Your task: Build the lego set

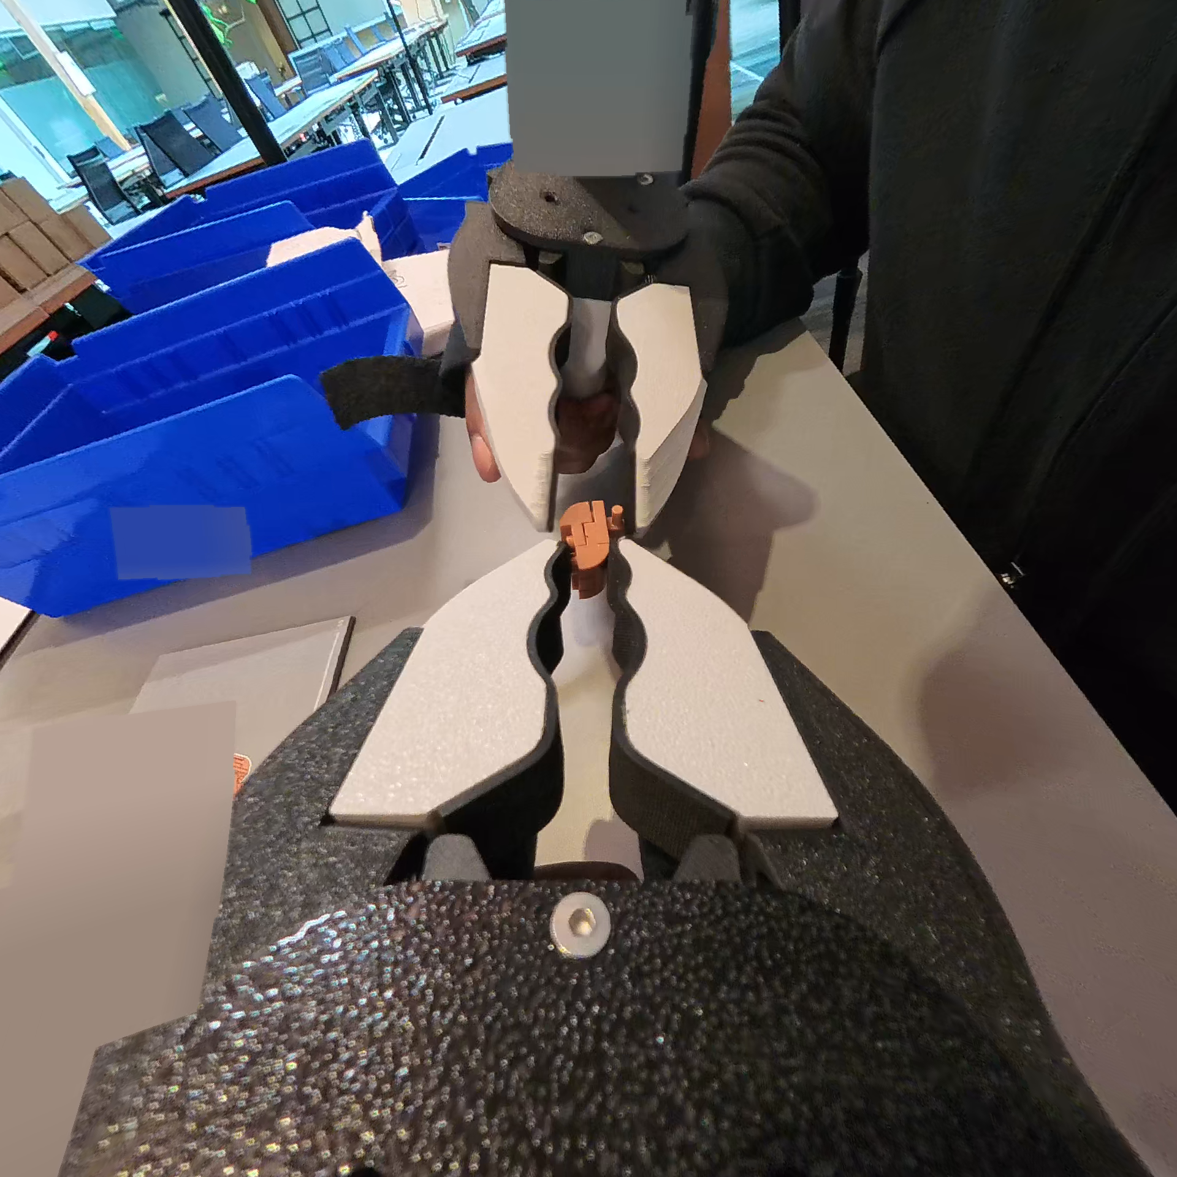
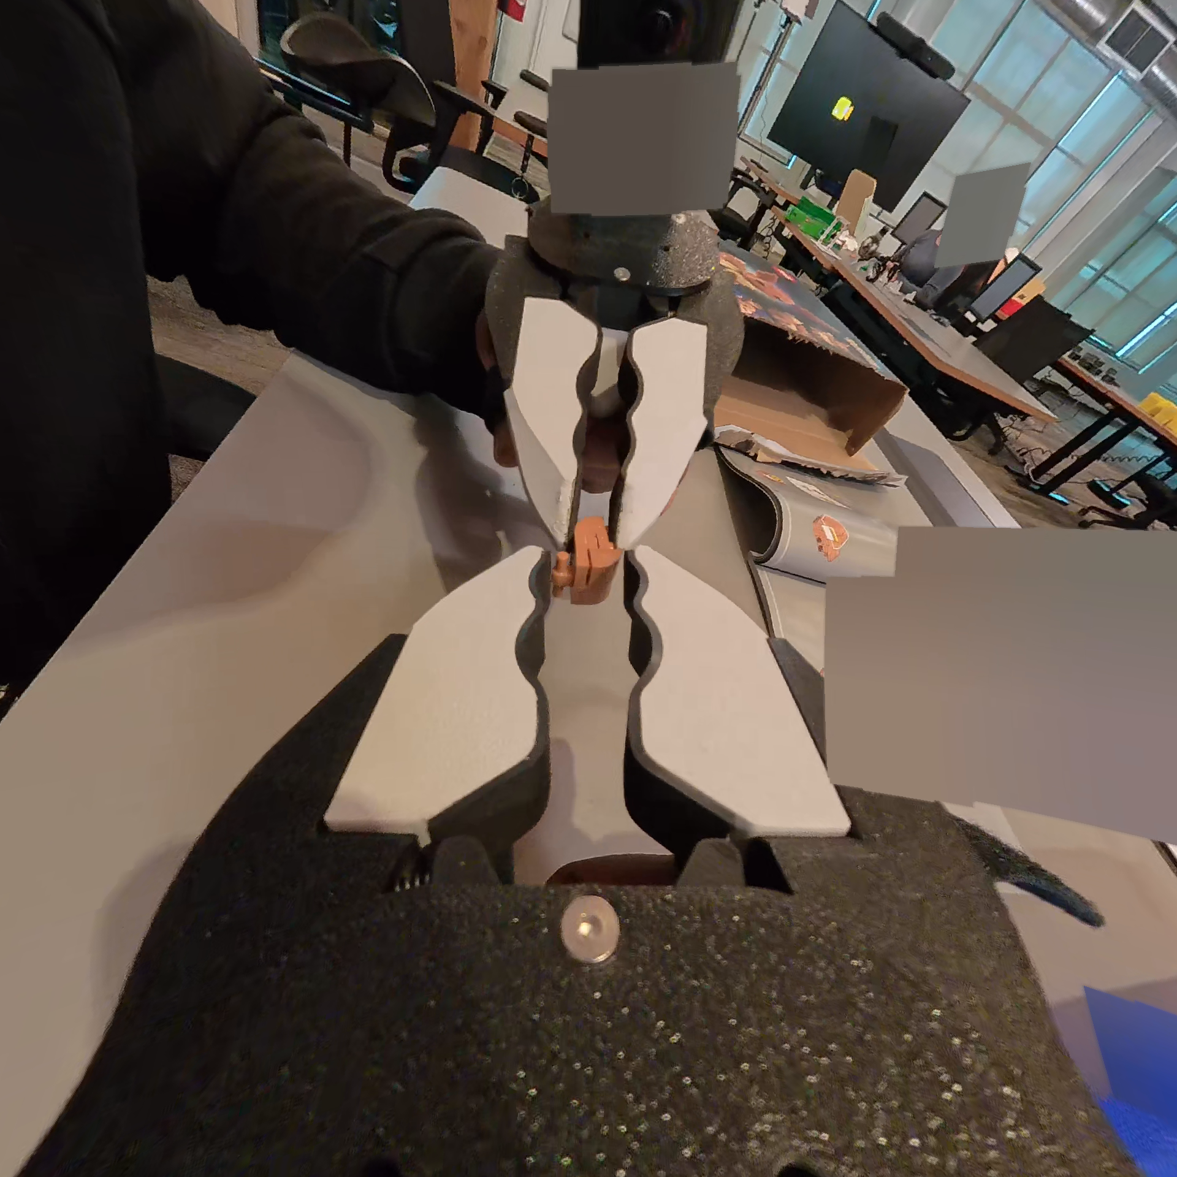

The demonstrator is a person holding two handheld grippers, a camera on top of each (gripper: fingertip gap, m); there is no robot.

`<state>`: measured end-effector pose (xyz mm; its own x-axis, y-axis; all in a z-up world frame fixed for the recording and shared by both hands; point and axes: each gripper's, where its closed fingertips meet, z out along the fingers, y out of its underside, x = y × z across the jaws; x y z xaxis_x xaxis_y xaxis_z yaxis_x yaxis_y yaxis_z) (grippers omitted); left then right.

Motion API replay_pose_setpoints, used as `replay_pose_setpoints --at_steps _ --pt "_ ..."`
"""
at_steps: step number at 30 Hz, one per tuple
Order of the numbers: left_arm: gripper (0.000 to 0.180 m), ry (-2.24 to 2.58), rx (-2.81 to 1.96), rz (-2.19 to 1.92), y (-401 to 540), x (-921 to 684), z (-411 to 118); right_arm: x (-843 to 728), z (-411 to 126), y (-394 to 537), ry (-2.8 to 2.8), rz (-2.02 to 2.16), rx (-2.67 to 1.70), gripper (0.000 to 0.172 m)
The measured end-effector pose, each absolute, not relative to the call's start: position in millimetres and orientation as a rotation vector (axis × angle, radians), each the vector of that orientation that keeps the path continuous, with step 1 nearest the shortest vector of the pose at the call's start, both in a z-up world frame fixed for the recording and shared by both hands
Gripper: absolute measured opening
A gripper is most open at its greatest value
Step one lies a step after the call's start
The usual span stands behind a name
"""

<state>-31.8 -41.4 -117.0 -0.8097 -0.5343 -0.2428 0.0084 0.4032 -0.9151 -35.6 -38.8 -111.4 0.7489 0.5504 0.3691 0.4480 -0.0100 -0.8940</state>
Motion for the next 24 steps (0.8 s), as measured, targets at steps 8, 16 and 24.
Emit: replay_pose_setpoints --at_steps 8,16,24 --pt "0.011 2.154 -0.459 -1.459 -43.1 -32.9 -114.7 -36.5 -111.3 -41.2 -0.834 0.087 -1.630 0.020" --pt "0.011 2.129 -0.478 -1.493 -43.8 -31.7 -110.7 -34.4 -108.9 -41.3 -0.814 0.077 -1.644 0.018" --pt "0.010 2.110 -0.486 -1.516 -44.3 -31.0 -107.8 -33.4 -105.9 -41.4 -0.795 0.046 -1.648 0.017"
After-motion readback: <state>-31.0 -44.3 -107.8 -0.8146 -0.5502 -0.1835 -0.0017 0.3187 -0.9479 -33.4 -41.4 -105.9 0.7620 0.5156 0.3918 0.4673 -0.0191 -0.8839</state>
